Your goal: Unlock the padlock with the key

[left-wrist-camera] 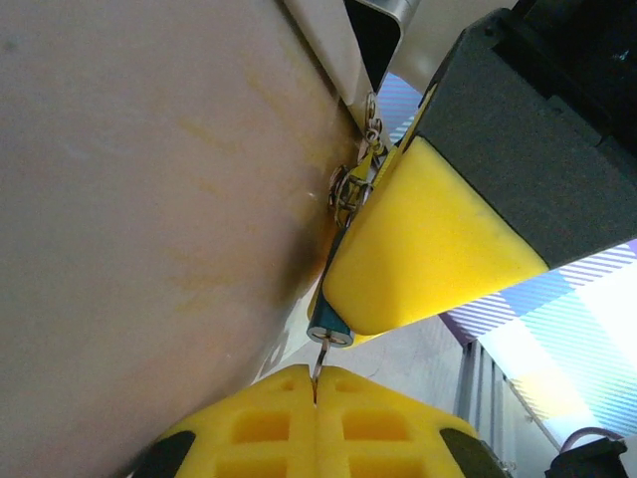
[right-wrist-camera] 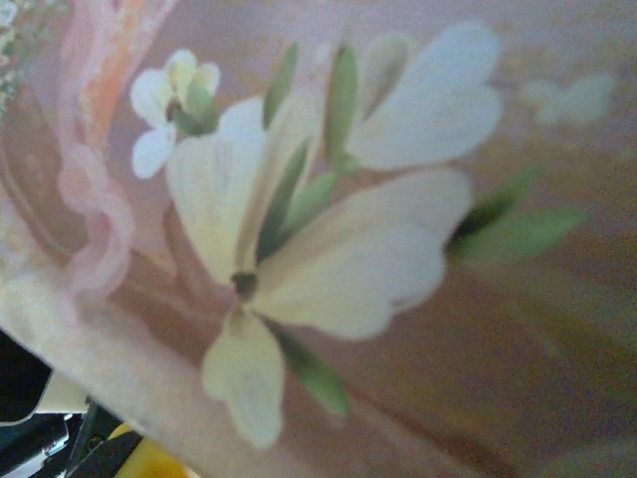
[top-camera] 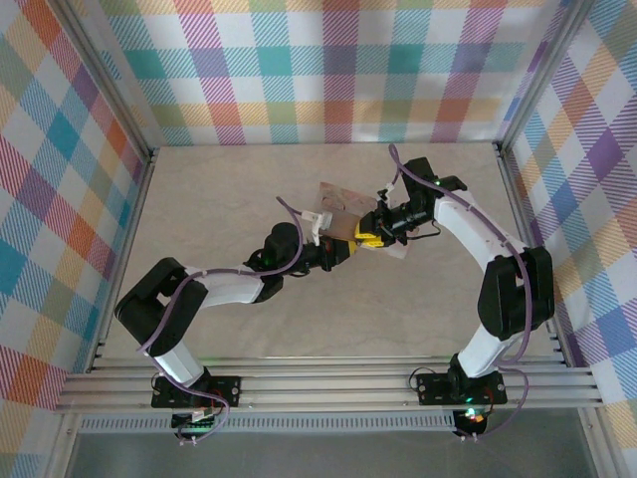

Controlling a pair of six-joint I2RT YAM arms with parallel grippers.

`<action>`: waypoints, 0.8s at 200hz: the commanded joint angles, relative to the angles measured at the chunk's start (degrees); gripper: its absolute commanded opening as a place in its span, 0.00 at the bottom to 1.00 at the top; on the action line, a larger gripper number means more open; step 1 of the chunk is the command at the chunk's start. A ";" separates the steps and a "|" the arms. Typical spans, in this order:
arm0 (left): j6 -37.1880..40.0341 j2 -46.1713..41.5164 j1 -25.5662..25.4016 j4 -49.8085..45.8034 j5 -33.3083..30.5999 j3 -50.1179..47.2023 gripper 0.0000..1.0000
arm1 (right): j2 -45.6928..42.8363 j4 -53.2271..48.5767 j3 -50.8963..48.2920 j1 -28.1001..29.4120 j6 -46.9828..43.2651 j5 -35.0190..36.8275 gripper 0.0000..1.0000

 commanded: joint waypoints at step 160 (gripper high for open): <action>34.75 14.86 -19.32 16.08 -34.35 -4.20 0.00 | 4.38 6.45 -12.79 4.20 2.26 -1.61 0.07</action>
